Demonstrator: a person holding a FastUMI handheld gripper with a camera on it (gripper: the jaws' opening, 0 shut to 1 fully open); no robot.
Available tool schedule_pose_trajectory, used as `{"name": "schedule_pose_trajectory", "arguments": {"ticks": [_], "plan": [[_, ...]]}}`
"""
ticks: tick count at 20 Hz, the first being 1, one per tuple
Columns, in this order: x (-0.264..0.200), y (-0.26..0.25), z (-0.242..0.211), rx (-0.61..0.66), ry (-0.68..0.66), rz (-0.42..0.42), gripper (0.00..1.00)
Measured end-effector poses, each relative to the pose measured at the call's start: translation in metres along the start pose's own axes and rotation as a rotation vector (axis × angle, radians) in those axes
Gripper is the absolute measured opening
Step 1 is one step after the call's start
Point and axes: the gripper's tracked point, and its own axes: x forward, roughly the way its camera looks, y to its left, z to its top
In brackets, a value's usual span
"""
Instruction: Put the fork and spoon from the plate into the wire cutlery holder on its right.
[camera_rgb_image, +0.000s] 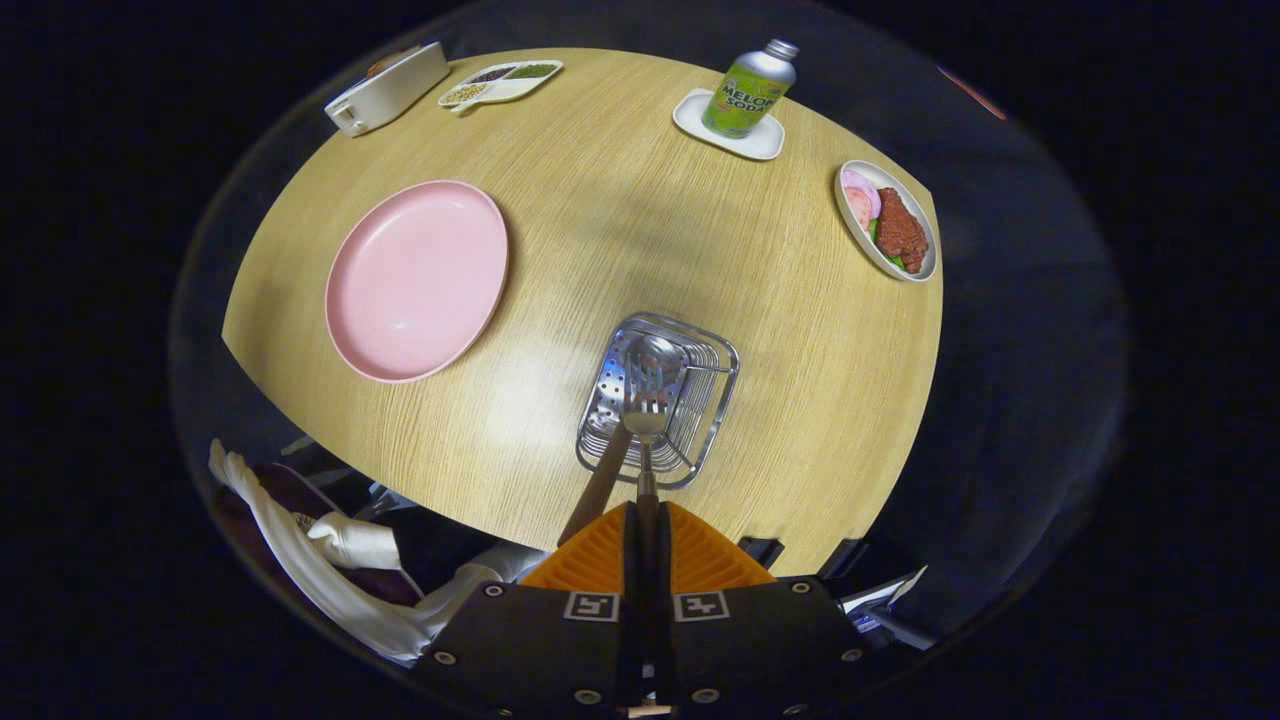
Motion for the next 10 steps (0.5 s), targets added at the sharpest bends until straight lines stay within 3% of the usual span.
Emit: {"name": "schedule_pose_trajectory", "arguments": {"ticks": [10], "plan": [[0.000, -0.012, 0.015, -0.014, -0.029, -0.036, 0.14]]}}
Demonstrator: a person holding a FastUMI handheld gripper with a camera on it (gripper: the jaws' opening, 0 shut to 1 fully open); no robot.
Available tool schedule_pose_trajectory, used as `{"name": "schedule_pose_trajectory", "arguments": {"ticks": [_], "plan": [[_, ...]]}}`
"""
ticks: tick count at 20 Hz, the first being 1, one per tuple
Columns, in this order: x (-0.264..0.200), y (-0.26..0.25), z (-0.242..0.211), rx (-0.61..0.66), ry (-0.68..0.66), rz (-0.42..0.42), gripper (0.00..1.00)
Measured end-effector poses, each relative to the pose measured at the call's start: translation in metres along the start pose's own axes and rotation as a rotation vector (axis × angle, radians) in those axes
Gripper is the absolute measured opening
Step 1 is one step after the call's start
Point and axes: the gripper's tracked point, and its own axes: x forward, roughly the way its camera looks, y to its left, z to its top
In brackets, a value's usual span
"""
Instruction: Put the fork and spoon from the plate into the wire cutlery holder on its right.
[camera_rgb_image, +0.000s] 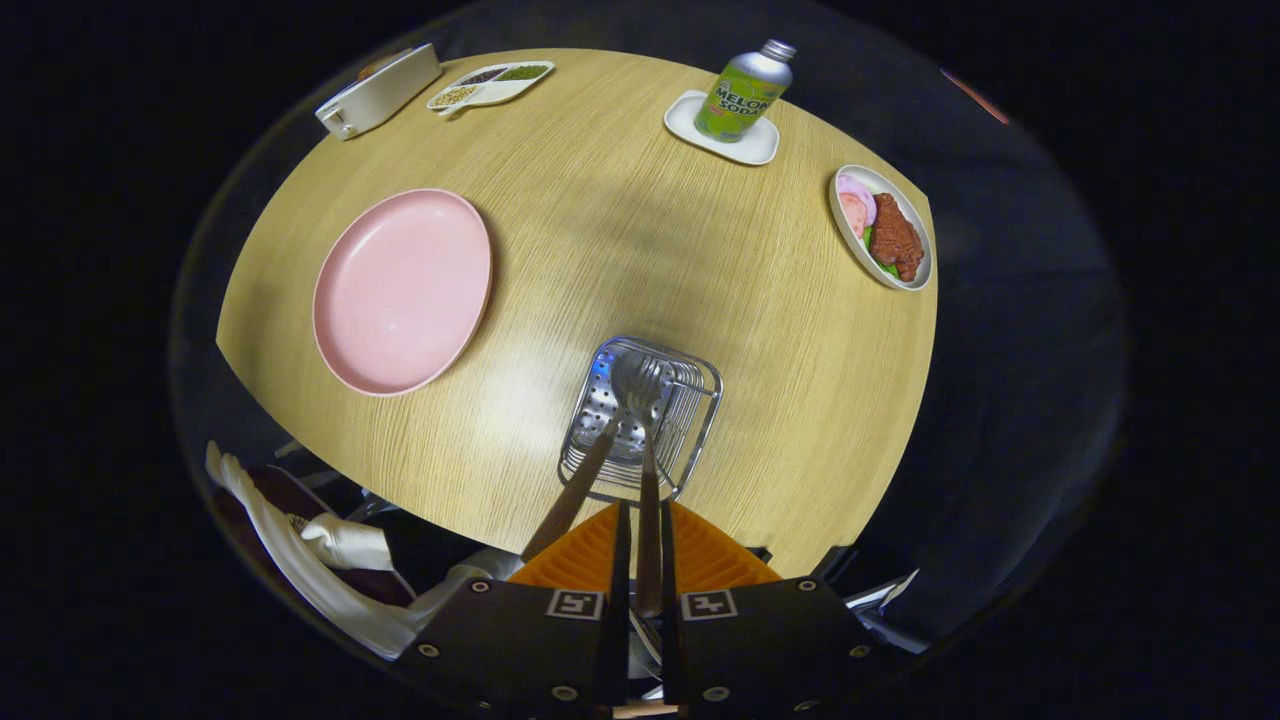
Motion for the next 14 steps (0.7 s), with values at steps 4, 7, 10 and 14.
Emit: {"name": "schedule_pose_trajectory", "arguments": {"ticks": [4, 7, 10, 14], "plan": [[-0.008, -0.003, 0.017, 0.060, -0.081, -0.008, 0.29], [-0.018, -0.002, 0.034, 0.117, -0.173, -0.001, 0.52], [-0.029, 0.005, 0.050, 0.130, -0.273, 0.013, 0.67], [-0.050, 0.014, 0.079, 0.187, -0.410, 0.039, 1.00]]}}
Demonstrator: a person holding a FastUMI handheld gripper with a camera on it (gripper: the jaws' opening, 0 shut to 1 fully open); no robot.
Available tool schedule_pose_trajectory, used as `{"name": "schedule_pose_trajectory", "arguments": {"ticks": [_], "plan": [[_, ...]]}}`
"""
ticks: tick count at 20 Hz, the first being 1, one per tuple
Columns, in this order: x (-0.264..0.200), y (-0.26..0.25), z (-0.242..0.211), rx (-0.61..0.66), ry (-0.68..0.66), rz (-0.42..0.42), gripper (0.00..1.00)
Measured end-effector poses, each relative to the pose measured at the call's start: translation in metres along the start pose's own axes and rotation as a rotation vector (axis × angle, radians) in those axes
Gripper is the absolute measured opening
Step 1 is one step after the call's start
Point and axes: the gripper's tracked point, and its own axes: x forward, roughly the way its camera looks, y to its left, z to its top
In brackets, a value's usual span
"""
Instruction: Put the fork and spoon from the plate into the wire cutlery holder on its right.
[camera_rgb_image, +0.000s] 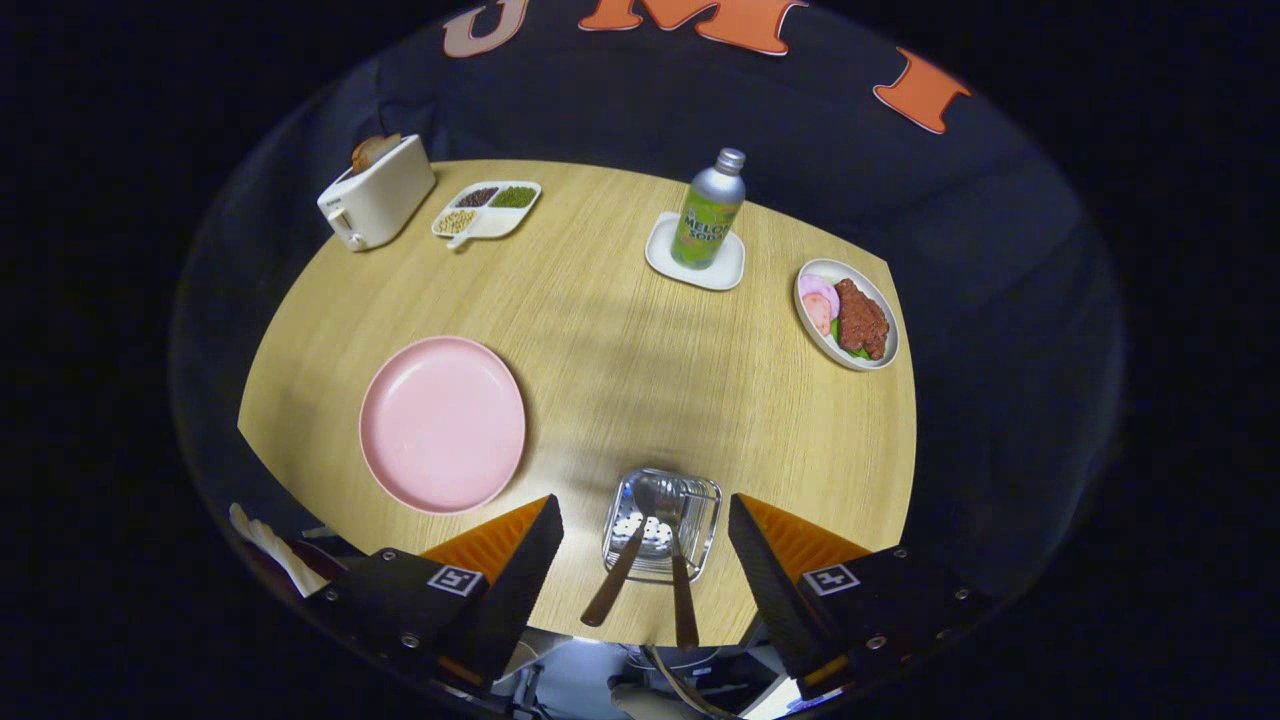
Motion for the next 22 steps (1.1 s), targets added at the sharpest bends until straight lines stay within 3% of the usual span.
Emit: {"name": "schedule_pose_trajectory", "arguments": {"ticks": [3, 10, 18, 22], "plan": [[-0.009, 0.017, 0.036, 0.056, -0.120, 0.043, 1.00], [-0.061, 0.018, 0.119, 0.184, -0.444, 0.013, 1.00], [-0.124, 0.021, 0.129, 0.253, -0.730, -0.100, 0.99], [-0.142, 0.026, 0.127, 0.269, -0.774, -0.101, 0.99]]}}
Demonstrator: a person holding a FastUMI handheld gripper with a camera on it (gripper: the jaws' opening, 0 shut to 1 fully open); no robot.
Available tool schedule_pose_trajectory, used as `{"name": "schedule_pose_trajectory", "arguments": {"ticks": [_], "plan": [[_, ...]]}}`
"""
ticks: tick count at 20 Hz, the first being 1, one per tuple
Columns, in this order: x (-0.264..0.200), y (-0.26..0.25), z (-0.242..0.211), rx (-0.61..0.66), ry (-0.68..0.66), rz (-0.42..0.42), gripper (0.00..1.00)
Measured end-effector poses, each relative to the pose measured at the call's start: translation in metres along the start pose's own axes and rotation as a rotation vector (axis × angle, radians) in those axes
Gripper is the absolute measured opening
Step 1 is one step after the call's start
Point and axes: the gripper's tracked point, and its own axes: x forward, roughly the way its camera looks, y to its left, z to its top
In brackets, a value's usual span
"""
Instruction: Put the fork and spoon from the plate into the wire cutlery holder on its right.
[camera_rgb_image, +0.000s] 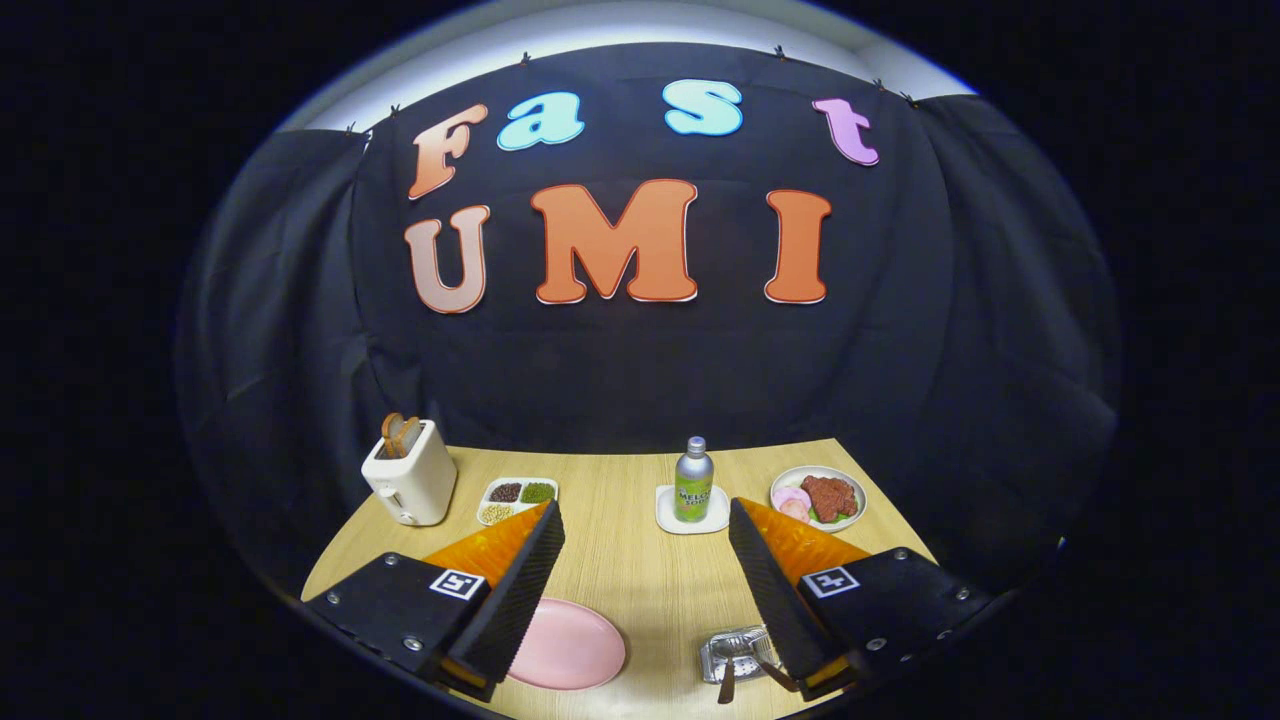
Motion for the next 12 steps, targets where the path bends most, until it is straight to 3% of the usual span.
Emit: {"name": "schedule_pose_trajectory", "arguments": {"ticks": [2, 12], "plan": [[-0.007, -0.003, 0.006, -0.030, -0.028, -0.025, 0.99], [-0.027, 0.012, 0.018, -0.047, -0.073, 0.011, 0.99]]}}
